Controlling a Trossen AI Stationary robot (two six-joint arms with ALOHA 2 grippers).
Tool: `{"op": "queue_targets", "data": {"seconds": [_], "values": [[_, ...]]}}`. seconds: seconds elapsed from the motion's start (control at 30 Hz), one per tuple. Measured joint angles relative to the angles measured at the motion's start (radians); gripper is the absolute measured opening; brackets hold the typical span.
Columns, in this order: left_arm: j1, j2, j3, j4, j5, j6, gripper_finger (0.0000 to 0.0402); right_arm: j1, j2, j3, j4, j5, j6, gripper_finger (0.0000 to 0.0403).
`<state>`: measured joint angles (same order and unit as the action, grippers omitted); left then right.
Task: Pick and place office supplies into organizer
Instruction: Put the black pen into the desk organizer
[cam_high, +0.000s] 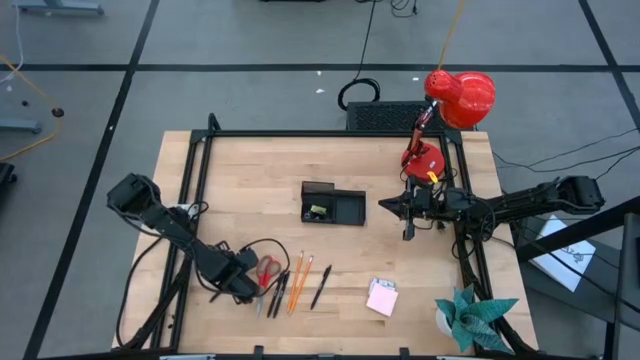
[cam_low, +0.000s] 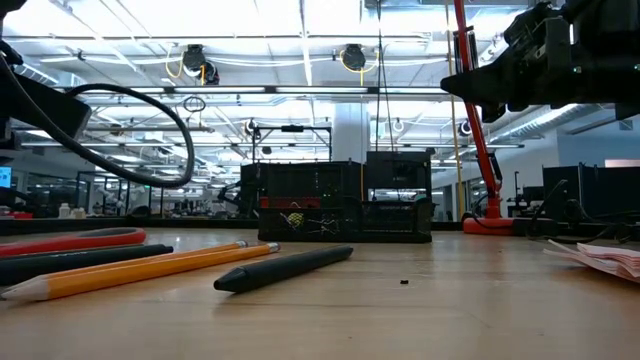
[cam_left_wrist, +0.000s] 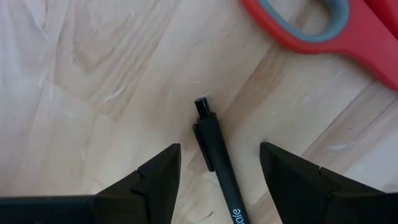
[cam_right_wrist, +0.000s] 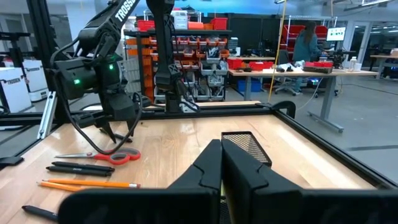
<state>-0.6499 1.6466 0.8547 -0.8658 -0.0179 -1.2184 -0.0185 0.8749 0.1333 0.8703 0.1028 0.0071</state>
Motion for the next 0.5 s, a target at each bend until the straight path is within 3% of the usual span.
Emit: {"op": "queue_targets", "data": {"seconds": [0.23,0.5], "values": [[0.005,0.001,-0.003,0.005,0.001,0.018,0.0211,0.0,0.0,0.0,0.0,0.0,0.0,0.0001],[0.005,-0.009,-0.076,0.128,0.024,0.004,0.0092,0.0,0.0,0.0,-0.003,0.0,-0.002,0.0001]]}}
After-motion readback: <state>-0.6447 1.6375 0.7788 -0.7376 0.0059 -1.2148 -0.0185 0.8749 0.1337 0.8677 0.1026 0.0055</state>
